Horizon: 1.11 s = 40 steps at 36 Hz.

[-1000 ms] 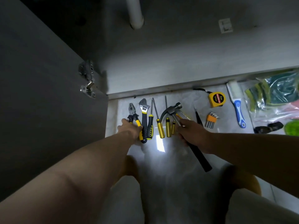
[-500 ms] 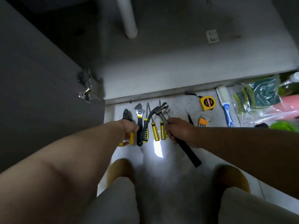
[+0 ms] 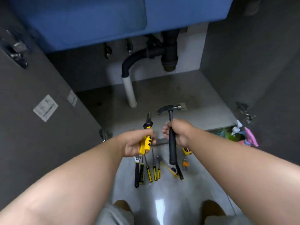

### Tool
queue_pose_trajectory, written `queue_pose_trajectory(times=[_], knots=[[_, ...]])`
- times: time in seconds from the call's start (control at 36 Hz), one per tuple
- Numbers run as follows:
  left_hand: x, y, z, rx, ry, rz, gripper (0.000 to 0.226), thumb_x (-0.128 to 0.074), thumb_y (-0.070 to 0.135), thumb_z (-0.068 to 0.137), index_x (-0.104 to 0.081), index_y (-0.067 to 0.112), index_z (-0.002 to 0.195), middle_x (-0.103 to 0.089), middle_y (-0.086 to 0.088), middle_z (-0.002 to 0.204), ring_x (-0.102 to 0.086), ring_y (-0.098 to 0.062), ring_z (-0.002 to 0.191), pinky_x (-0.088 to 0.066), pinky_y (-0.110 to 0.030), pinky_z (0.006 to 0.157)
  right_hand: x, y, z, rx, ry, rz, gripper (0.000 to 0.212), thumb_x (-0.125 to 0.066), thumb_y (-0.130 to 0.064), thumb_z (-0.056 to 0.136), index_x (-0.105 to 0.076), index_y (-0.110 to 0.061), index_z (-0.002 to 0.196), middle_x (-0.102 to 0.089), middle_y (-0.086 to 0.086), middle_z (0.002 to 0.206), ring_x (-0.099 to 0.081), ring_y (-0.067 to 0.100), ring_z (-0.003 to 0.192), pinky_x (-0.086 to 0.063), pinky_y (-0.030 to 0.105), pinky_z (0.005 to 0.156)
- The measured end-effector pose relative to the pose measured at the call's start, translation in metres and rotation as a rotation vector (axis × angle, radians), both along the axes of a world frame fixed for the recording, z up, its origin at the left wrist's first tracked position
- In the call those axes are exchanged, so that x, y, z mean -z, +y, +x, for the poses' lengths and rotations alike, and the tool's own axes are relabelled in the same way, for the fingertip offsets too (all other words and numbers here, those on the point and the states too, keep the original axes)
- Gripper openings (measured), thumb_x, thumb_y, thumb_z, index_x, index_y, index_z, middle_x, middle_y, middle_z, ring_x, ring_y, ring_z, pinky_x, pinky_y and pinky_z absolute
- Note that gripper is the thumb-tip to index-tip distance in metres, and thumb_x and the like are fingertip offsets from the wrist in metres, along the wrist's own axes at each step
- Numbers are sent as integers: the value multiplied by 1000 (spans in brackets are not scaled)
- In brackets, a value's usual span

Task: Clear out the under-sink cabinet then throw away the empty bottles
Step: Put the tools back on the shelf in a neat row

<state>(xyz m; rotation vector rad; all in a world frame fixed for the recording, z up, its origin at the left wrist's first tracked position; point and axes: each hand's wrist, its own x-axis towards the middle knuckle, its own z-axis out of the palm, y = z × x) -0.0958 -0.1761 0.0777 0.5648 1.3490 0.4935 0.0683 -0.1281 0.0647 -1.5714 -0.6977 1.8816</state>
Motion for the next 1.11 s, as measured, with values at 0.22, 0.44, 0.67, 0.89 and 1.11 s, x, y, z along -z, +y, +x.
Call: queue_pose_trajectory(times=[0.22, 0.44, 0.67, 0.89, 1.11], knots=[[-49, -29, 52, 96, -353, 238, 32, -64, 8, 92, -62, 11, 124, -63, -22, 121, -68, -35, 107, -54, -50, 100, -56, -21, 19, 246, 116, 189, 28, -40, 2, 102, -48, -15, 80, -48, 10, 69, -50, 20, 58, -47, 28, 49], [-60, -43, 54, 184, -156, 403, 23, -76, 16, 75, -68, 30, 92, -61, 2, 78, -58, -14, 68, -49, -31, 63, -71, -44, 28, 48, -86, 306, 25, -50, -24, 100, -65, -20, 81, -69, -3, 71, -63, 13, 65, -46, 26, 60], [-45, -37, 44, 47, 310, 556, 25, -76, 22, 71, -59, 23, 89, -54, 1, 72, -53, -16, 68, -46, -29, 61, -60, -45, 19, -146, 184, 148, 58, -53, -67, 89, -68, -18, 115, -71, 3, 106, -66, 22, 93, -56, 48, 90], [-22, -22, 16, 37, 372, 524, 37, -77, 46, 76, -63, 21, 100, -67, 7, 77, -56, -7, 69, -43, -25, 60, -49, -36, -12, -139, 31, 156, 33, -55, -15, 102, -49, -14, 134, -69, 13, 114, -69, 29, 100, -56, 53, 92], [53, 16, -35, -201, 490, 296, 34, -60, 29, 95, -34, 30, 116, -54, -11, 98, -53, -26, 82, -45, -38, 74, -2, -1, -22, -149, -144, 113, 13, -39, -13, 107, -51, -18, 104, -67, 3, 99, -72, 33, 93, -51, 29, 64]])
